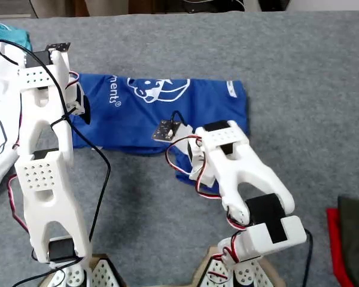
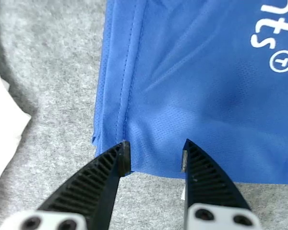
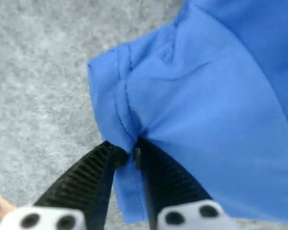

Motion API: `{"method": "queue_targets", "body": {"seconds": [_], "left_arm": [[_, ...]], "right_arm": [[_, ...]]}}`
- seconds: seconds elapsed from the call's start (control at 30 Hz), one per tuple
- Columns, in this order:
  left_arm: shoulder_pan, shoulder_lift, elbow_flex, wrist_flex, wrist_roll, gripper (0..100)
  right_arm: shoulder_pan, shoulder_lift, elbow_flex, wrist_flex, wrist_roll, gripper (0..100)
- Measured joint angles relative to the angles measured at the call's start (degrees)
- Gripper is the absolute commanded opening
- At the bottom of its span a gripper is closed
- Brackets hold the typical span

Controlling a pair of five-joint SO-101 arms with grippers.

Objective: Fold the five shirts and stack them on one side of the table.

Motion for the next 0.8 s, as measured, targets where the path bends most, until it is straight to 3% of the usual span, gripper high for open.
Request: {"method": "queue_targets", "body": {"seconds": [0.23,0.47,0.8], "left_arm": [[0.0,0.0,0.0,0.0,0.0,19],[0.0,0.0,0.0,0.0,0.0,19],[0.0,0.0,0.0,0.0,0.0,19]], "right_arm": [[0.0,0.4,-0.9,1.3,-0.1,2.7],[-0.6,0.6,-1.2,4.4,1.2,27.5],[-3.6,0.9,-0.6,6.7,3.7,25.1]]}}
